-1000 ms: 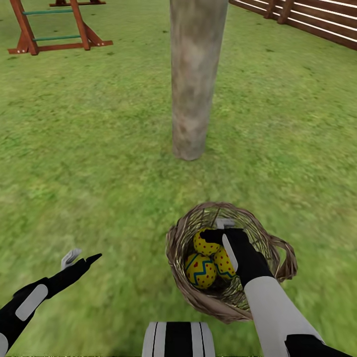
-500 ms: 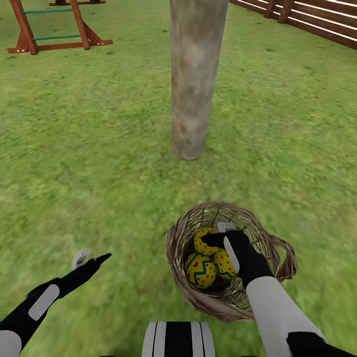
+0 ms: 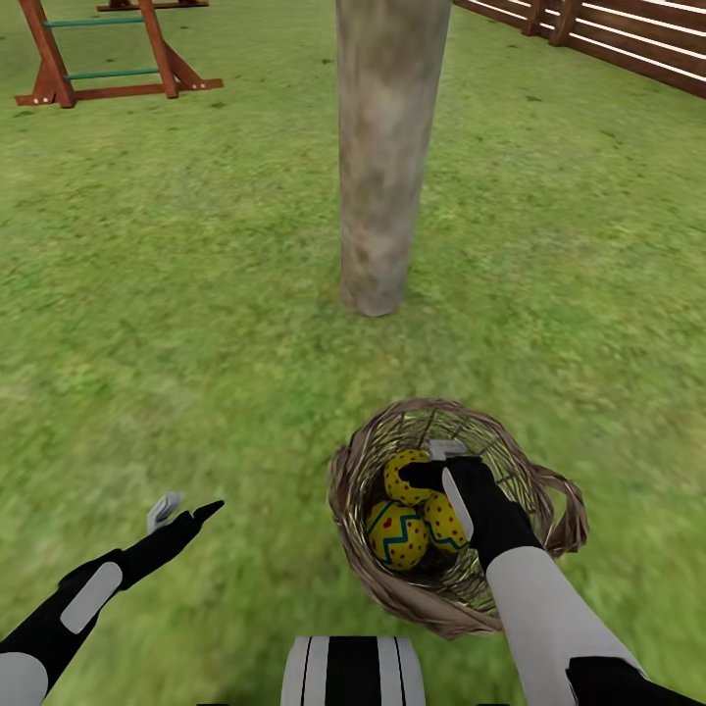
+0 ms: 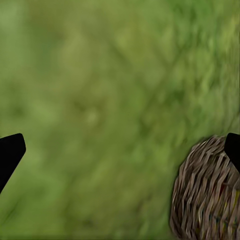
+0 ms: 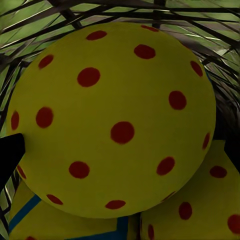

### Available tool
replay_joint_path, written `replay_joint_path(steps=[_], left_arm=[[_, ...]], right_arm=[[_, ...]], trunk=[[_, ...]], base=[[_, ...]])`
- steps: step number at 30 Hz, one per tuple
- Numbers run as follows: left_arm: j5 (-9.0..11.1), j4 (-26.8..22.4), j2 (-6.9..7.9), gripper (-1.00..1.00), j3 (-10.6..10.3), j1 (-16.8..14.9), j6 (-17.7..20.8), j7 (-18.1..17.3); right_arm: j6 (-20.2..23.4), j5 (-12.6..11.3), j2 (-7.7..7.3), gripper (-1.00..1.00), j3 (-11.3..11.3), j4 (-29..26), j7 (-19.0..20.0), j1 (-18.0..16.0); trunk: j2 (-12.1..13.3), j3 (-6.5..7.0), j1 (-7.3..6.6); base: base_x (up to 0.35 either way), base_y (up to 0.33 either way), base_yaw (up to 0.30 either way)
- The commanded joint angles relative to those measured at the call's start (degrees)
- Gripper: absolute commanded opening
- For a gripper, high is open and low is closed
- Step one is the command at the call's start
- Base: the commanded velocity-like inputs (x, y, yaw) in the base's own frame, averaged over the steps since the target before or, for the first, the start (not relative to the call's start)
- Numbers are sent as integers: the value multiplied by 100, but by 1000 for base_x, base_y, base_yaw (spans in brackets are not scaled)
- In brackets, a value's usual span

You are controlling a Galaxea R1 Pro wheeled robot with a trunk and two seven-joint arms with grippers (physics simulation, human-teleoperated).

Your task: Take the three Easter eggs out of the wicker basket on the lawn in the garden, then place them on the lawn next to a single tree (choose any tree) so that all three eggs are next to the same tree and none are left in the basket.

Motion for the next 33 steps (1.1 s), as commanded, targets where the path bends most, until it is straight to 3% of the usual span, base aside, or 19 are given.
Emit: replay_joint_path(steps=[1, 33], left_arm=[[60, -1, 6, 100, -22, -2, 29, 1], [60, -3, 5, 100, -22, -2, 33, 0]], right_arm=[[25, 88, 6, 100, -27, -5, 23, 0], [-8, 74, 13, 100, -17, 90, 42, 0]], trunk=[[-1, -4, 0], [-1, -4, 0]], base=[[0, 0, 0], [0, 0, 0]])
